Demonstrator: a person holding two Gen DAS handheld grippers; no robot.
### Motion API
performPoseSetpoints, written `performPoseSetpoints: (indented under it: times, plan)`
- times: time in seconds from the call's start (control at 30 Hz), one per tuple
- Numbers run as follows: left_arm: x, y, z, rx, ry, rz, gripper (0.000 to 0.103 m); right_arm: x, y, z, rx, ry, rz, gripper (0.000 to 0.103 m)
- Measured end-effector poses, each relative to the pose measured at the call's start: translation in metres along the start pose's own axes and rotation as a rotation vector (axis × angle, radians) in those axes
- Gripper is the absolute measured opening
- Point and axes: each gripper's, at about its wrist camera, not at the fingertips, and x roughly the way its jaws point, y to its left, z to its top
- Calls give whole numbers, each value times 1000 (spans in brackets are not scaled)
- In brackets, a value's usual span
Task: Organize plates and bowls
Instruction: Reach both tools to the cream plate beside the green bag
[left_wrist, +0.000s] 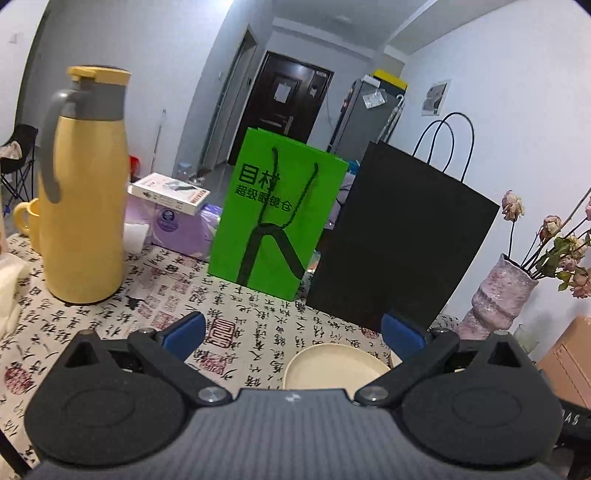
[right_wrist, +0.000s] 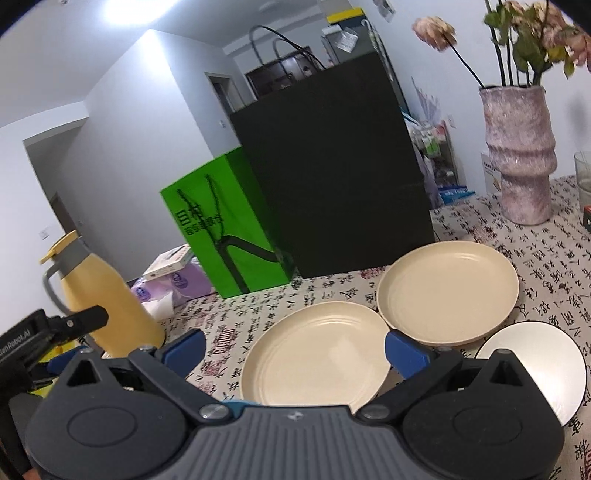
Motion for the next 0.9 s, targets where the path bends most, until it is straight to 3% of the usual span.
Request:
performPoseSetpoints:
  times: [0.47,0.73,0.9]
  plan:
    - [72,1,24,-32,95,12,103,48,-14,9,1,69,-103,103]
    - [115,19,9,-50,152,84,103,75,-20,7,-20,122,-170,103]
    - [133,27,1,-44,218,59,103,84,-21,6,-17,135,-218,103]
